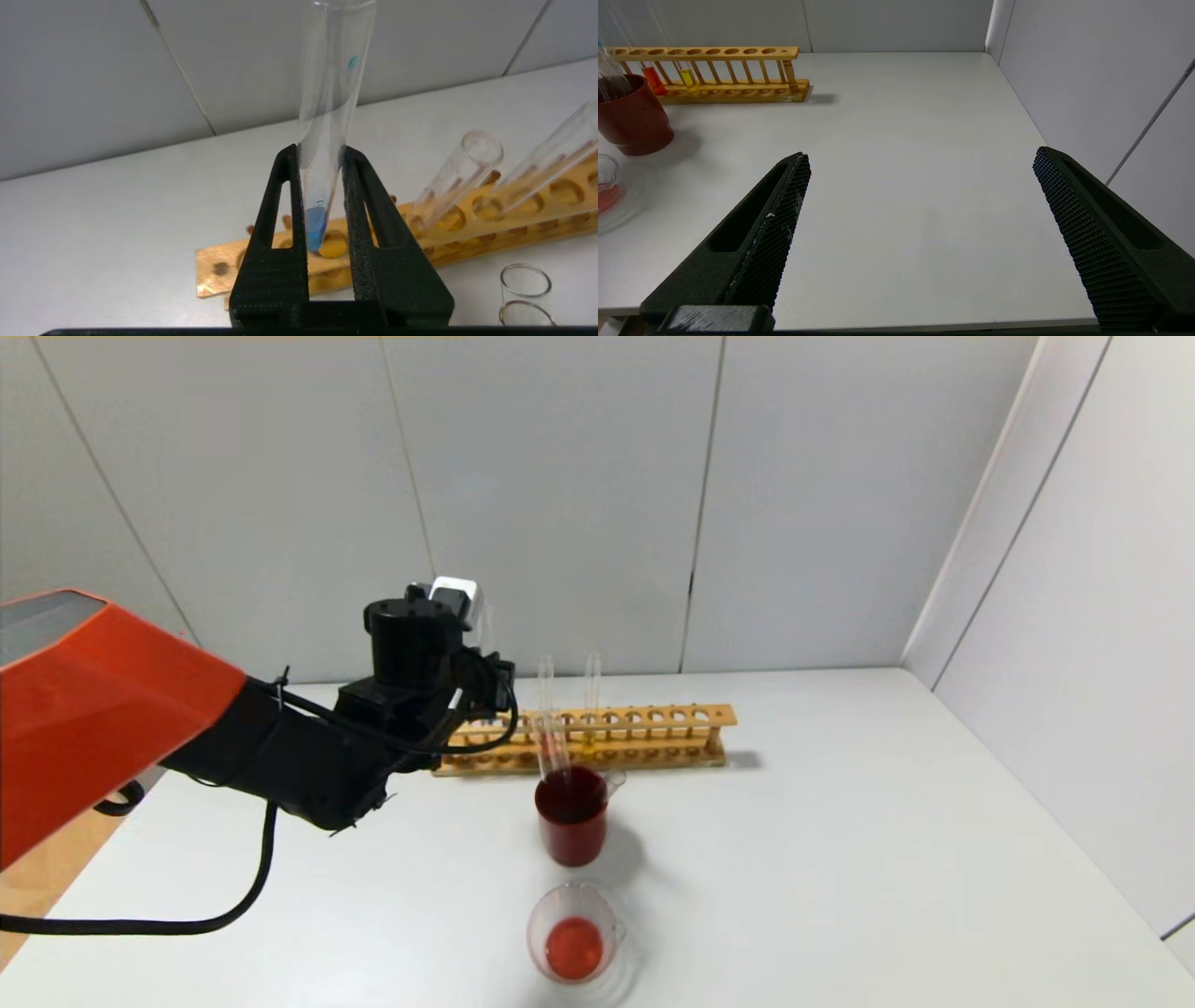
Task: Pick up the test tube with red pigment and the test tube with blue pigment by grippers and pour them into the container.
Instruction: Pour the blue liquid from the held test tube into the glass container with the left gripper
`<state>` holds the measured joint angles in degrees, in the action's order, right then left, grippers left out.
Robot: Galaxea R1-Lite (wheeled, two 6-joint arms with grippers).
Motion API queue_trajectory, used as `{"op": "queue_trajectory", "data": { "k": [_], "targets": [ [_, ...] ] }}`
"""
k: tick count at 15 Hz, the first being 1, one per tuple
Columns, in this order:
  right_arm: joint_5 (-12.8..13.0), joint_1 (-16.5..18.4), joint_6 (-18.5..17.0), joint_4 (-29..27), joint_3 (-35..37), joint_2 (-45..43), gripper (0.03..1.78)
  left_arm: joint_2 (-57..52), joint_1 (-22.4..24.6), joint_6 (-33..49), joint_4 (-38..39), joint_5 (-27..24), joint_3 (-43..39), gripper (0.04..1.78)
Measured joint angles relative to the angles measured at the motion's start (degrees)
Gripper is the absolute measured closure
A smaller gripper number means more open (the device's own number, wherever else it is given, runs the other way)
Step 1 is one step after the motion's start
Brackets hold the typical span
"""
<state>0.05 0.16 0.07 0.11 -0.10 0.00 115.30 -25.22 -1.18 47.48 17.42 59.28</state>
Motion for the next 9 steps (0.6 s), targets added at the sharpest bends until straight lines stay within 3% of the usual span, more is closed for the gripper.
{"op": "queue_trajectory", "data": {
  "k": [9],
  "targets": [
    [0.0, 0.0, 0.0, 0.0, 0.0, 0.0, 0.07, -19.5, -0.2, -3.9, -21.1, 0.2, 4.0, 1.52]
  ]
}}
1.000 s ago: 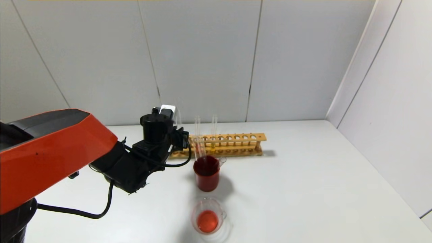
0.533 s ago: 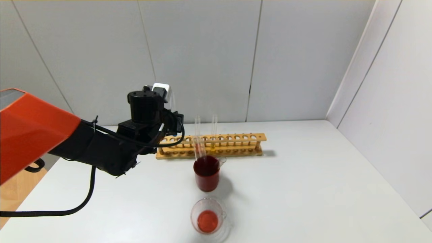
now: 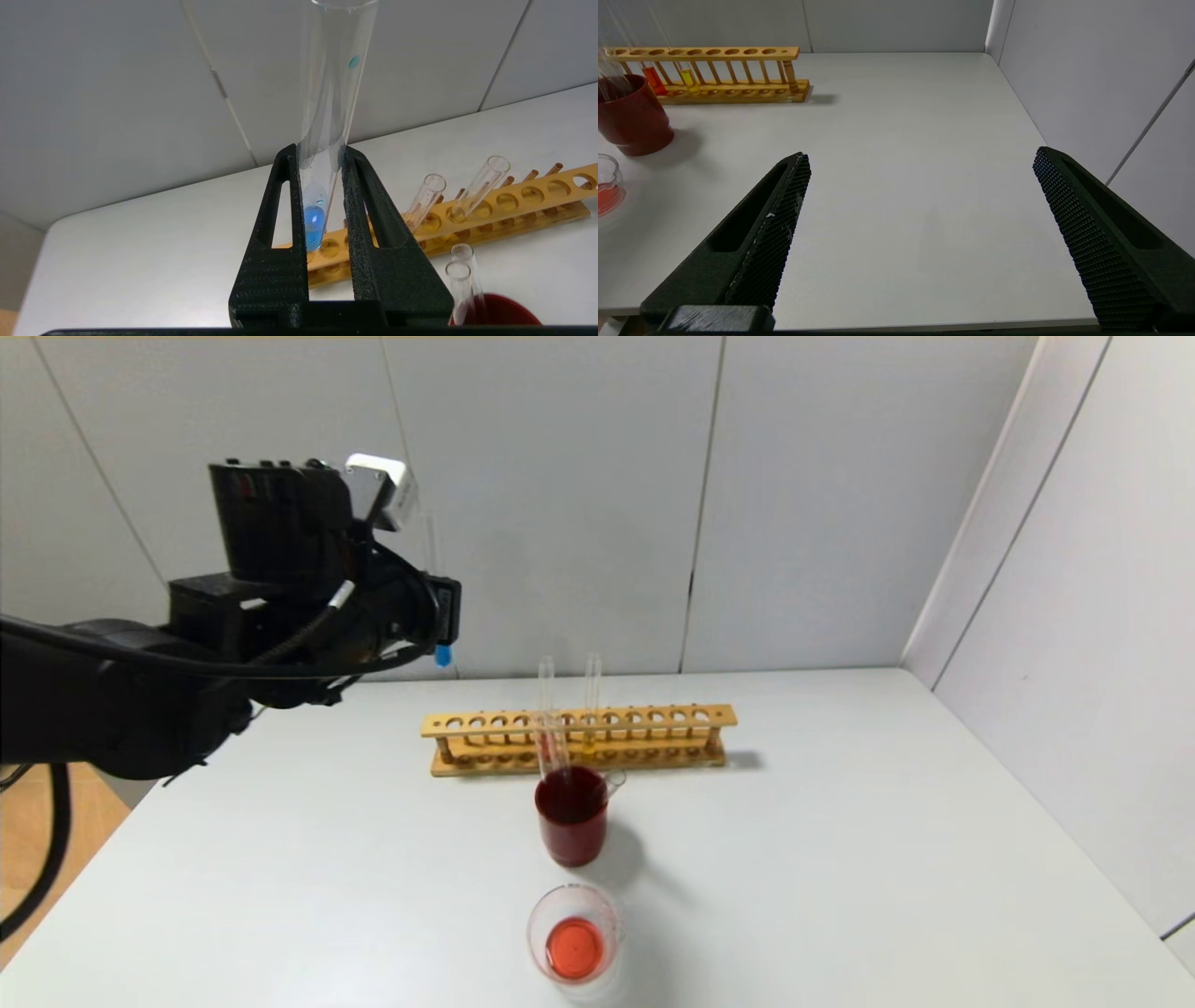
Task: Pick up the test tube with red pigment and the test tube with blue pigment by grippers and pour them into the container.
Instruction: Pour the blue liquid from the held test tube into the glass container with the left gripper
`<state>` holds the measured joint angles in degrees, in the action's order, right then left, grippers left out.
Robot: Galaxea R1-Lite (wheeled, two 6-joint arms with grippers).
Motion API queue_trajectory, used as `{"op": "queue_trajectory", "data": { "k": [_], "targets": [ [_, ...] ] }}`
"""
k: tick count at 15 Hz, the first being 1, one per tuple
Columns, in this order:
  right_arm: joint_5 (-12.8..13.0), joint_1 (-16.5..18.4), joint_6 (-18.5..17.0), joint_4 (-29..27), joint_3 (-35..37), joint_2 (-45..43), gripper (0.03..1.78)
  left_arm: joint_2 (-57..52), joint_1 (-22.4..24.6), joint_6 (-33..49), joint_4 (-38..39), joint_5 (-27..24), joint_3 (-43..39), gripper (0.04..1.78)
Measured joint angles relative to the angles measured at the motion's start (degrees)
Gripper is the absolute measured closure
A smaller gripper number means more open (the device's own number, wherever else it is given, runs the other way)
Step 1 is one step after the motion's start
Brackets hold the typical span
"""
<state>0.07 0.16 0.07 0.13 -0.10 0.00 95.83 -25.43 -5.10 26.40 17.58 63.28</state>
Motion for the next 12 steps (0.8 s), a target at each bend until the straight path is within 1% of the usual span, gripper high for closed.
{"op": "queue_trajectory", "data": {
  "k": [3, 5, 8, 12],
  "targets": [
    [0.0, 0.0, 0.0, 0.0, 0.0, 0.0, 0.07, -8.5, -0.5, -0.2, -9.5, 0.4, -1.3, 1.52],
    [0.0, 0.0, 0.0, 0.0, 0.0, 0.0, 0.07, -14.0, -2.0, -0.4, -14.4, 1.4, -5.6, 1.52],
    [0.0, 0.0, 0.0, 0.0, 0.0, 0.0, 0.07, -20.4, -5.7, -0.8, -17.5, 2.9, -13.7, 1.52],
    [0.0, 0.0, 0.0, 0.0, 0.0, 0.0, 0.07, -24.3, -9.6, 0.7, -16.2, 3.4, -22.4, 1.52]
  ]
}}
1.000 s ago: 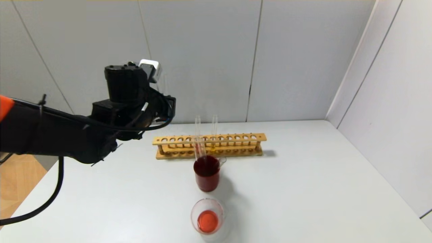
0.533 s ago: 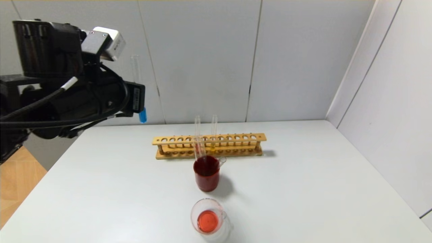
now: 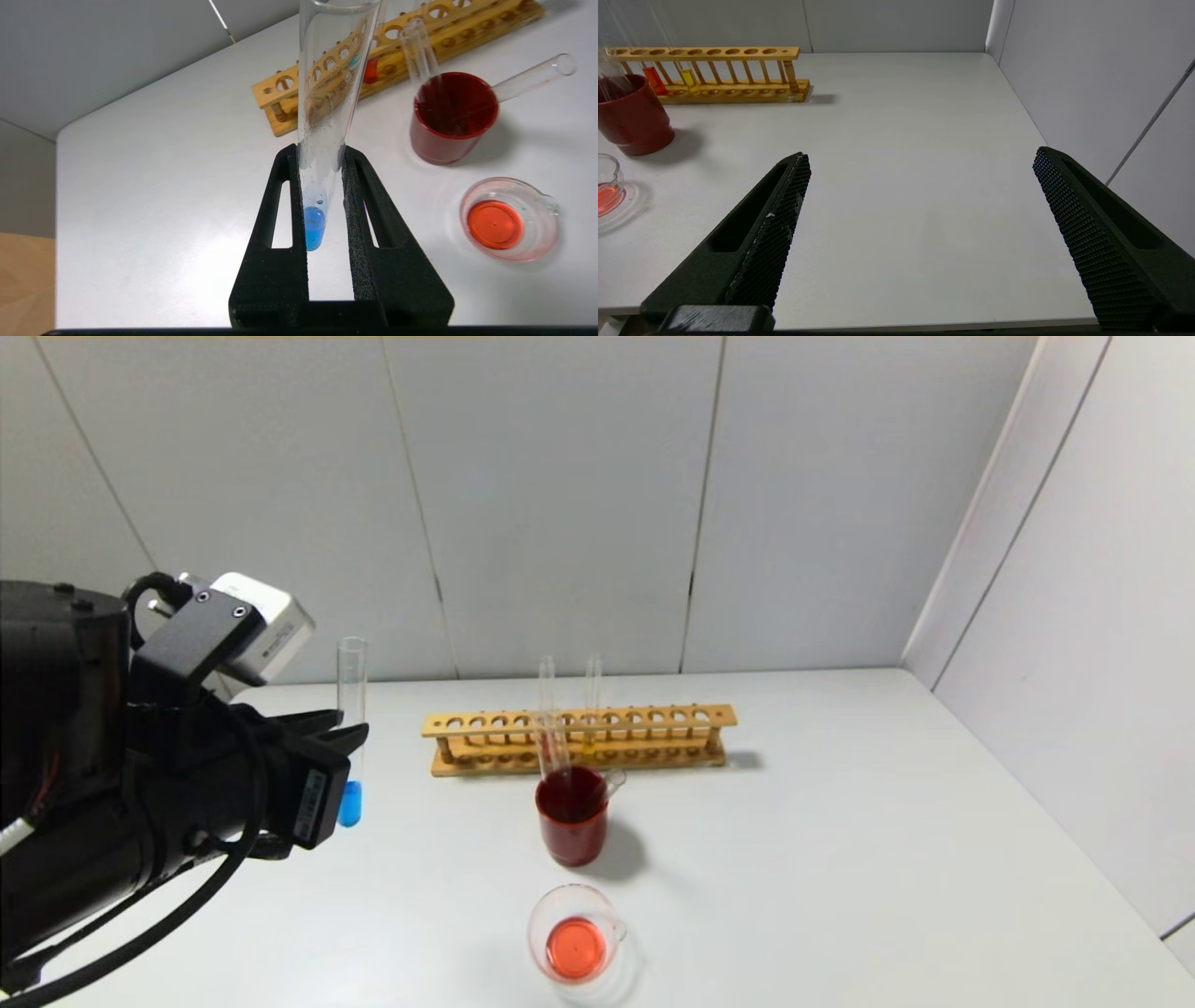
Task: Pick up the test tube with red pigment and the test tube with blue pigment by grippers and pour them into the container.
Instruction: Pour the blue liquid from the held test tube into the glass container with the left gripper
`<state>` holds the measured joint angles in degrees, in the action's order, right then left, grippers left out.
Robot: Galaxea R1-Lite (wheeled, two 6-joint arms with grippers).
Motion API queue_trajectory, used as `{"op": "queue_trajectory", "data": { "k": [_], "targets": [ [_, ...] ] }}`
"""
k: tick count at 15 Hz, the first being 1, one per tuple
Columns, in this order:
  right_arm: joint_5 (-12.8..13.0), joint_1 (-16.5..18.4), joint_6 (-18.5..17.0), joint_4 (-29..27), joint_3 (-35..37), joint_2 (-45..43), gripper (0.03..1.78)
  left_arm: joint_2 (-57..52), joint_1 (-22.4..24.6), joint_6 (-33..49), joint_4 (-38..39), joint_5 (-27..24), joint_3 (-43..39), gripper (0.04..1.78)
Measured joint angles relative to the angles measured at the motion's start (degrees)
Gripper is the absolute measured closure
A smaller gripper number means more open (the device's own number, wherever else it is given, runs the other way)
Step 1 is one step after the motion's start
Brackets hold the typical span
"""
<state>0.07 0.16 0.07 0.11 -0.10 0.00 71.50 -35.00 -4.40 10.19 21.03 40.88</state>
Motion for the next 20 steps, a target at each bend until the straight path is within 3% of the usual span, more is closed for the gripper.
{"op": "queue_trajectory", "data": {
  "k": [5, 10, 17, 20],
  "targets": [
    [0.0, 0.0, 0.0, 0.0, 0.0, 0.0, 0.07, -3.1, -1.0, -0.1, 1.5, 0.2, -5.3, 1.52],
    [0.0, 0.0, 0.0, 0.0, 0.0, 0.0, 0.07, -3.3, -2.1, -12.7, 1.2, 0.0, -5.5, 1.52],
    [0.0, 0.0, 0.0, 0.0, 0.0, 0.0, 0.07, 4.6, -10.0, -17.4, 1.6, 3.7, -5.0, 1.52],
    [0.0, 0.0, 0.0, 0.0, 0.0, 0.0, 0.07, 8.7, -12.3, -23.6, 1.8, 5.2, -4.9, 1.52]
  ]
}}
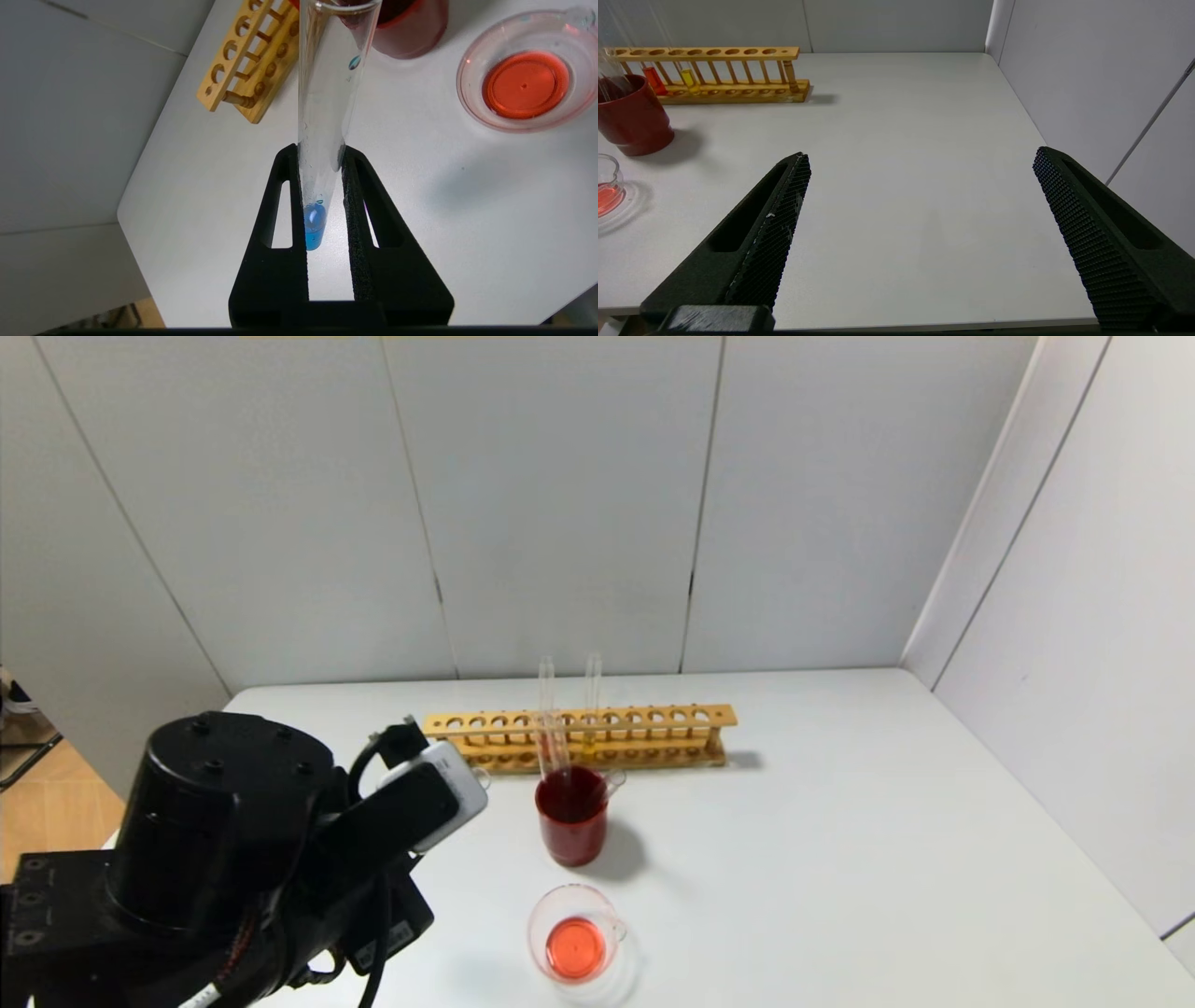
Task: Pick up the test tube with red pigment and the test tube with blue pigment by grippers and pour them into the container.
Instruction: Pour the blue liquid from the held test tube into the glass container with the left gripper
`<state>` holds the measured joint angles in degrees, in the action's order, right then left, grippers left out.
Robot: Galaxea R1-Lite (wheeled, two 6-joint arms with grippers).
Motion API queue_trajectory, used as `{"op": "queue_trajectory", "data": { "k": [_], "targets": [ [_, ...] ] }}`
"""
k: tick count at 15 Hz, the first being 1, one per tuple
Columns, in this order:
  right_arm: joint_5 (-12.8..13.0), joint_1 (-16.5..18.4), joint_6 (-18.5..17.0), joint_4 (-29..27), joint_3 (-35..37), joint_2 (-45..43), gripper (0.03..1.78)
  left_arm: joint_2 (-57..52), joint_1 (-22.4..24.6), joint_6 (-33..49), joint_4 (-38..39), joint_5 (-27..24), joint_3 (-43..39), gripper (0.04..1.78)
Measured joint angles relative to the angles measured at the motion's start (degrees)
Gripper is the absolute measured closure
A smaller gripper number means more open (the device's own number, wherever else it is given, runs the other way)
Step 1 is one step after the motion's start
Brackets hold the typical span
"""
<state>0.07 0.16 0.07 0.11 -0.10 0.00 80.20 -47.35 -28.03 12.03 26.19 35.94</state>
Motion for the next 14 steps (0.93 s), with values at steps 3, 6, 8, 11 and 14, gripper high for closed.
{"op": "queue_trajectory", "data": {
  "k": [3, 6, 8, 11, 14],
  "targets": [
    [0.0, 0.0, 0.0, 0.0, 0.0, 0.0, 0.07, 2.6, -1.4, -1.3, 0.0, 0.2, -0.3, 1.52],
    [0.0, 0.0, 0.0, 0.0, 0.0, 0.0, 0.07, 4.6, -2.3, -2.5, -0.4, 0.4, -0.4, 1.52],
    [0.0, 0.0, 0.0, 0.0, 0.0, 0.0, 0.07, 5.8, -2.4, -5.6, -0.5, 0.8, -0.3, 1.52],
    [0.0, 0.0, 0.0, 0.0, 0.0, 0.0, 0.07, 8.2, -2.5, -8.0, -0.6, 3.2, -0.2, 1.52],
    [0.0, 0.0, 0.0, 0.0, 0.0, 0.0, 0.07, 9.7, -2.4, -13.0, -0.6, 3.6, -0.1, 1.52]
  ]
}}
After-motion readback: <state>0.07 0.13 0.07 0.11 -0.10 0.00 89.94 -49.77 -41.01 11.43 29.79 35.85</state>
